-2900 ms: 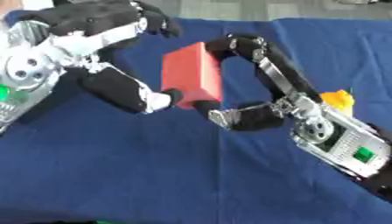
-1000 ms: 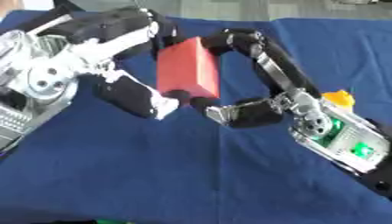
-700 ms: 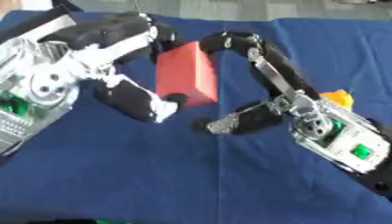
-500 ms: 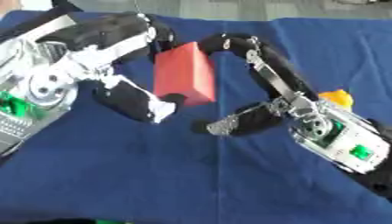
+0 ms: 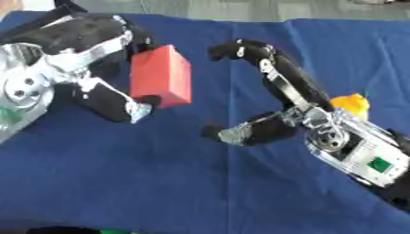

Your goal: Pick up the objects with one hand, pass them to the other hand, and then place them into the box on the other side of the table.

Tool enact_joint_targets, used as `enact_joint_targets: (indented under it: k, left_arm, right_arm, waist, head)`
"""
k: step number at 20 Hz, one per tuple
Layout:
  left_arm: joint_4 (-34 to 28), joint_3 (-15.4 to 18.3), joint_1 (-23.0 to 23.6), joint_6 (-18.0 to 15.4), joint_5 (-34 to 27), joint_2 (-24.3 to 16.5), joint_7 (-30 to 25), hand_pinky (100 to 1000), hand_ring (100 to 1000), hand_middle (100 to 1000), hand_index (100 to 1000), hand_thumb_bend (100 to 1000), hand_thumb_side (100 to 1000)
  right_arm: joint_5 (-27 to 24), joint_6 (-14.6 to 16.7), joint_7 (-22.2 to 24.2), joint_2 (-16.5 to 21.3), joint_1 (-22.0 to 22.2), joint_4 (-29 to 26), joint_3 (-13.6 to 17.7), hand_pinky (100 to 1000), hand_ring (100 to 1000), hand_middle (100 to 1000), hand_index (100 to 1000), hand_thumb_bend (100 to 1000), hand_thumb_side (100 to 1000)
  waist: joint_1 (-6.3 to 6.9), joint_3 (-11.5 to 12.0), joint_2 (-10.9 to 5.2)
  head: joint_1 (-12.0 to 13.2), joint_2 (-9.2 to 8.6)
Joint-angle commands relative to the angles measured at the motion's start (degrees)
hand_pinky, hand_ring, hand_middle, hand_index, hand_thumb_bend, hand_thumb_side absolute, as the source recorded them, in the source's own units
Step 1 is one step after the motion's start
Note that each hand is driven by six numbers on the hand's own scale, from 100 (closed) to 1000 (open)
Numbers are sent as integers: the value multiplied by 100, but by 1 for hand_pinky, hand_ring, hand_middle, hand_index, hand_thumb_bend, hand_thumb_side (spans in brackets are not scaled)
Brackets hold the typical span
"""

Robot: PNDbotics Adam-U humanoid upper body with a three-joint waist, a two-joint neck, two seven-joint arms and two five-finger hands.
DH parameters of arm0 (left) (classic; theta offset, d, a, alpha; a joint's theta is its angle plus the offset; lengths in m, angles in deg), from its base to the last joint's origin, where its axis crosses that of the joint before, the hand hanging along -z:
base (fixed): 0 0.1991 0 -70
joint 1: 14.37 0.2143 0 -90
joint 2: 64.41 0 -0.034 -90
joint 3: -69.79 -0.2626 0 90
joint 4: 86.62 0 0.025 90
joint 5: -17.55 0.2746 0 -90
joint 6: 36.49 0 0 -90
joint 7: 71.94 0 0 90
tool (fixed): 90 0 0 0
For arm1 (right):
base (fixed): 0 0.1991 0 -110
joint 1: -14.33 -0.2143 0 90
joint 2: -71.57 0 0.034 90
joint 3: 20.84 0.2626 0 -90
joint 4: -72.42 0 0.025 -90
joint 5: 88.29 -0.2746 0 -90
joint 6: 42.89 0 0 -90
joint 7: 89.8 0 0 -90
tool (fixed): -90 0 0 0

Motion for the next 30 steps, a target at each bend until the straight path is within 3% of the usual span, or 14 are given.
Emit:
enact_joint_targets:
  k: [1, 8, 12, 15, 19, 30]
  left_arm:
    - [-18, 292, 102, 90, 57, -436, 84, 820, 683, 487, 410, 100, 185]
    - [5, 940, 644, 314, -26, -1013, 615, 827, 677, 490, 417, 100, 179]
    - [387, 1359, 832, 373, -109, -1203, 1083, 826, 668, 505, 421, 100, 162]
    - [992, 1521, 861, 266, -67, -1168, 1423, 829, 670, 523, 425, 100, 162]
    - [1667, 1646, 805, 100, -34, -1059, 1781, 833, 661, 537, 429, 100, 162]
    - [3376, 1841, 459, -487, 84, -587, 2580, 844, 661, 542, 442, 100, 173]
  right_arm:
    - [8, -14, -37, 161, -32, -86, 83, 824, 849, 718, 844, 685, 216]
    - [-41, 26, -115, 238, -14, -86, 171, 824, 839, 706, 833, 679, 191]
    - [-119, 145, -193, 278, -18, -86, 246, 827, 836, 705, 829, 622, 201]
    - [-160, 289, -212, 293, -10, -86, 280, 831, 835, 705, 827, 579, 172]
    - [-177, 380, -210, 313, 7, -86, 338, 830, 832, 702, 823, 615, 149]
    - [-151, 598, -315, 304, 23, -86, 436, 829, 826, 696, 817, 611, 146]
  waist:
    - [73, -11, -112]
    - [50, -58, -94]
    - [34, -84, -91]
    - [14, -104, -88]
    - [-24, -123, -76]
    - [-168, -240, 13]
  head:
    - [74, -7]
    - [252, -7]
    - [402, -7]
    - [527, -7]
    - [723, -18]
    - [1227, -338]
